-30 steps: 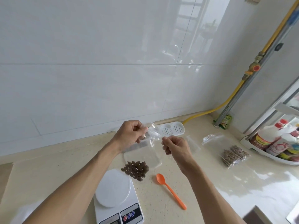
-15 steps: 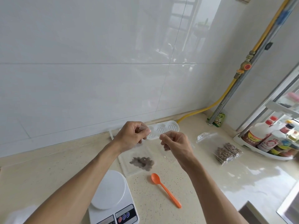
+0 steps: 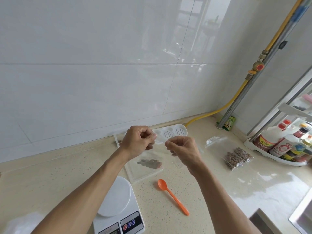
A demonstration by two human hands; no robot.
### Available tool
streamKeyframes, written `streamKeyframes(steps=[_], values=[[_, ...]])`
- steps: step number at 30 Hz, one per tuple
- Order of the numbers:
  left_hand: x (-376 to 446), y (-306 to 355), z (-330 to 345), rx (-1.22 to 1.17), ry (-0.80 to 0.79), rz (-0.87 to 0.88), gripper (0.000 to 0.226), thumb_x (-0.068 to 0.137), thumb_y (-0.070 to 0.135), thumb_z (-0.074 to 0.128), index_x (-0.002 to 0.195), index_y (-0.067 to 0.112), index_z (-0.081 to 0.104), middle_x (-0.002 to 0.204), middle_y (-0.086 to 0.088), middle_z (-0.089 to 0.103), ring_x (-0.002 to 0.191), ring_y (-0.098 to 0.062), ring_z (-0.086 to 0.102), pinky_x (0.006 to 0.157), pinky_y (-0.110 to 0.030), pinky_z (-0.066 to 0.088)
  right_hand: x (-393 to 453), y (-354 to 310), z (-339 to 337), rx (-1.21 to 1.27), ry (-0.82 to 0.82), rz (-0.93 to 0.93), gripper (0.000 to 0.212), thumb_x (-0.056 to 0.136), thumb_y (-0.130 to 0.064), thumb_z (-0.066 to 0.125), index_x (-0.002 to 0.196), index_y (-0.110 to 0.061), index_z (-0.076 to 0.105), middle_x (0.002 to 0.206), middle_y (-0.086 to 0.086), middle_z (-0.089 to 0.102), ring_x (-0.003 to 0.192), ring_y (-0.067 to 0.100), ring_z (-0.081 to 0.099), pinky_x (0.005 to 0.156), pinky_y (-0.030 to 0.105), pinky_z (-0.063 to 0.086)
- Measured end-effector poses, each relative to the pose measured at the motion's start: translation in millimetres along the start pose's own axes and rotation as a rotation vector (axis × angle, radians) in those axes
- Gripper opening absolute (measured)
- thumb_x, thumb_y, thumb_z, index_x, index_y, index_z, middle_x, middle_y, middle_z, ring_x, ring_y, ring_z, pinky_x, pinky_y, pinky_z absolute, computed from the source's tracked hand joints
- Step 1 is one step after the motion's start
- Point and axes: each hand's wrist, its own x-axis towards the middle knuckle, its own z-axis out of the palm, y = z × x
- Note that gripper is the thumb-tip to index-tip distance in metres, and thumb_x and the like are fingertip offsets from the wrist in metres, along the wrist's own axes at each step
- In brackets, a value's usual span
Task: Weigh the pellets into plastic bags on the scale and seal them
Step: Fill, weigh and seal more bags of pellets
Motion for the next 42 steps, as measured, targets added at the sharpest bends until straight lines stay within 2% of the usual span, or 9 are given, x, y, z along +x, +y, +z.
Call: streamKeyframes(steps=[4,10,14,18,21,24,32,39,42], values=[[2.7,1.7,8.4,0.075,-0.065,0.031,0.015,0.088,0.011,0.069,0.074,0.004,0.067,0.062,-0.004,0.065,0.056,-0.015,0.064,0.057,-0.025,0.054,5.4,-8.4,-2.9,-0.237,-0.002,-0.108,0.008,0.083,-0.022,0.077,0.075,-0.023,0.076,0.078,0.000,0.074,0.067,0.003,0.062,0.062,0.015,0.050],[9.6,5.4,24.5,0.054,-0.156,0.011,0.016,0.088,0.012,0.069,0.072,0.009,0.068,0.065,-0.008,0.067,0.055,-0.018,0.064,0.055,-0.024,0.053,9.7,-4.7,-13.6,-0.409,-0.009,-0.139,0.022,0.089,-0.022,0.071,0.068,-0.030,0.068,0.067,-0.008,0.067,0.059,-0.002,0.057,0.056,0.016,0.047],[16.6,4.7,42.4,0.062,-0.164,0.019,0.017,0.089,0.012,0.067,0.074,0.005,0.066,0.063,-0.005,0.066,0.056,-0.018,0.064,0.057,-0.026,0.055,10.3,7.9,-31.7,-0.327,0.030,-0.071,0.015,0.087,-0.024,0.074,0.073,-0.021,0.071,0.065,-0.008,0.067,0.056,-0.004,0.057,0.053,0.012,0.046],[30.7,4.9,60.3,-0.055,-0.117,-0.023,0.016,0.092,0.010,0.064,0.080,-0.001,0.062,0.067,-0.008,0.064,0.060,-0.020,0.064,0.058,-0.025,0.055,9.2,30.3,-74.4,-0.143,0.048,0.009,0.017,0.090,-0.025,0.070,0.079,-0.012,0.073,0.067,-0.005,0.067,0.060,0.001,0.058,0.064,0.021,0.049],[44.5,5.1,82.6,-0.016,-0.234,-0.078,0.015,0.093,0.009,0.062,0.084,-0.003,0.062,0.069,-0.008,0.063,0.060,-0.018,0.063,0.059,-0.026,0.055,16.7,47.4,-99.1,-0.172,0.065,0.002,0.018,0.090,-0.023,0.070,0.078,-0.011,0.074,0.068,0.003,0.068,0.063,0.009,0.058,0.067,0.033,0.049],[62.2,3.7,111.4,0.102,-0.333,-0.107,0.017,0.094,0.010,0.060,0.082,-0.001,0.064,0.067,-0.005,0.062,0.058,-0.015,0.059,0.059,-0.025,0.052,30.8,58.9,-119.1,-0.216,0.057,-0.015,0.020,0.089,-0.024,0.071,0.075,-0.010,0.073,0.069,0.008,0.069,0.060,0.012,0.056,0.062,0.031,0.046],[113.3,-3.7,206.9,0.078,-0.263,-0.109,0.015,0.093,0.010,0.061,0.080,0.006,0.067,0.061,0.001,0.063,0.054,-0.014,0.061,0.056,-0.027,0.053,63.6,113.3,-195.5,0.141,0.054,0.099,0.023,0.084,-0.027,0.076,0.077,-0.005,0.073,0.066,0.006,0.068,0.066,0.016,0.064,0.072,0.032,0.055],[158.3,-20.2,295.2,-0.148,-0.114,-0.238,0.012,0.093,0.013,0.062,0.083,0.008,0.068,0.065,-0.001,0.068,0.057,-0.016,0.066,0.055,-0.025,0.054,81.3,204.2,-266.5,-0.015,-0.026,0.273,0.031,0.071,-0.030,0.087,0.089,-0.008,0.074,0.087,0.017,0.074,0.078,0.028,0.070,0.083,0.046,0.056],[179.5,-39.0,326.7,-0.077,-0.049,-0.274,0.012,0.091,0.015,0.066,0.082,0.006,0.068,0.066,-0.005,0.071,0.061,-0.017,0.070,0.058,-0.025,0.056,91.0,237.3,-302.9,-0.051,0.044,0.339,0.042,0.068,-0.030,0.087,0.086,0.003,0.066,0.085,0.025,0.070,0.079,0.038,0.068,0.074,0.048,0.056]])
